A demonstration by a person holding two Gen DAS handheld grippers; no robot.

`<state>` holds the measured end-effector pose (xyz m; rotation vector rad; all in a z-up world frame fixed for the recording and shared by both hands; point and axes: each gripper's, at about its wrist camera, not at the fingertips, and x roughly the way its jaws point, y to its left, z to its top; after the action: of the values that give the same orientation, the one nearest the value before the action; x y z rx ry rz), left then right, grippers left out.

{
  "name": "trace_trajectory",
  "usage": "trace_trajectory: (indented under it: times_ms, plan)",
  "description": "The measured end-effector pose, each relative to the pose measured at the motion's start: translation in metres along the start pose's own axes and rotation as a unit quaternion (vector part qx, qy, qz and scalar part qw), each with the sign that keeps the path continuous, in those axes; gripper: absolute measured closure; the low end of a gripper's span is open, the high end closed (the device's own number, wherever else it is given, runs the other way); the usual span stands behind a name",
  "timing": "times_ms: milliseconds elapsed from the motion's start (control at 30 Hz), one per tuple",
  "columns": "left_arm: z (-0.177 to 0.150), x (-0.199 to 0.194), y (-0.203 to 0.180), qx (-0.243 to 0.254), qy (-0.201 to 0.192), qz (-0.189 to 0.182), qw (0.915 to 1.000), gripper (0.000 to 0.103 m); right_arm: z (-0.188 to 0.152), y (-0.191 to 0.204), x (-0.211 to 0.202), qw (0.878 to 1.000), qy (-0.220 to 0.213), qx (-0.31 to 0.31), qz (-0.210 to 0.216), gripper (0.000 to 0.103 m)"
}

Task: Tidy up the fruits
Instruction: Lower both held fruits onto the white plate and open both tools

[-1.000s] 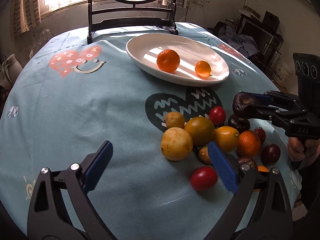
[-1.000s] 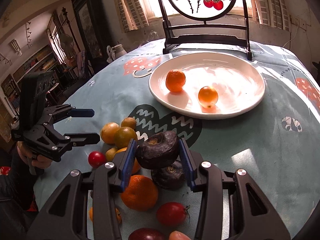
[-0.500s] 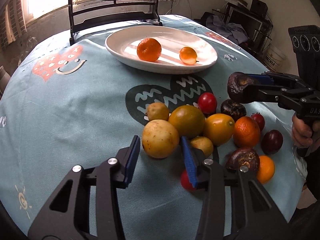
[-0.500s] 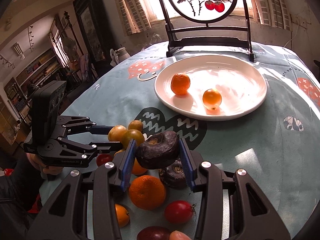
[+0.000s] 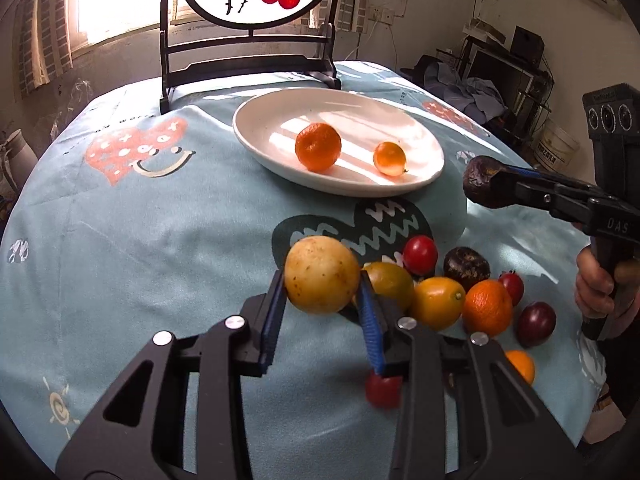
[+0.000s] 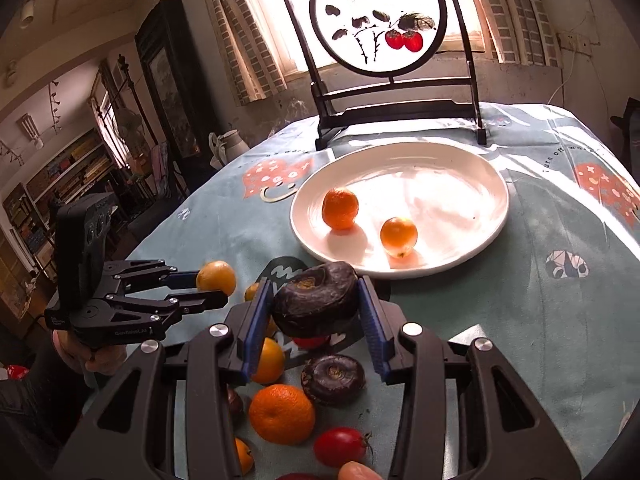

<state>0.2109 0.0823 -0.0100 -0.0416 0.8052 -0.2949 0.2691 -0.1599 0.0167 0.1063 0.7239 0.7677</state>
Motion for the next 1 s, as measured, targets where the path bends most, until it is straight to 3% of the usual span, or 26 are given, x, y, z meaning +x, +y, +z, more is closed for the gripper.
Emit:
trace_trajectory:
  times_ms: [100, 233, 533, 567, 600, 633, 667, 833, 1000]
  plan:
    - [0.029, 0.011, -0.010, 0.002, -0.011, 0.003, 0.9999, 0.067, 0.020, -0.026, 0.010, 0.998, -0.031, 0.054, -0.021, 0.059]
    - [0.064, 0.039, -0.021, 0.007, -0.021, 0.028, 0.9994, 0.067, 0.037, -0.061, 0.035, 0.993, -0.033, 0.099, -0.055, 0.059]
    - [0.107, 0.093, 0.024, -0.062, -0.006, 0.073, 0.9954, 0.067, 0.039, -0.099, 0.064, 0.988, -0.004, 0.127, -0.086, 0.059]
    - [0.108, 0.094, 0.024, -0.064, -0.005, 0.078, 0.9949, 0.063, 0.038, -0.100, 0.066, 0.988, -0.001, 0.128, -0.085, 0.057]
    - [0.108, 0.093, 0.025, -0.067, -0.003, 0.086, 0.9940, 0.052, 0.038, -0.100, 0.066, 0.988, 0.001, 0.128, -0.084, 0.055]
    - [0.108, 0.090, 0.025, -0.071, -0.005, 0.095, 0.9930, 0.017, 0.038, -0.099, 0.065, 0.988, 0.003, 0.127, -0.084, 0.047]
    - [0.106, 0.083, 0.024, -0.073, -0.021, 0.099, 0.9922, 0.010, 0.039, -0.097, 0.063, 0.989, 0.004, 0.125, -0.077, 0.039]
    - [0.099, 0.054, 0.012, -0.056, -0.028, 0.106, 0.9924, 0.006, 0.040, -0.073, 0.041, 0.994, -0.009, 0.092, -0.059, 0.039]
    - [0.068, 0.034, 0.008, -0.054, -0.002, 0.097, 0.9939, 0.004, 0.032, -0.038, 0.023, 0.999, 0.000, 0.040, -0.028, 0.039]
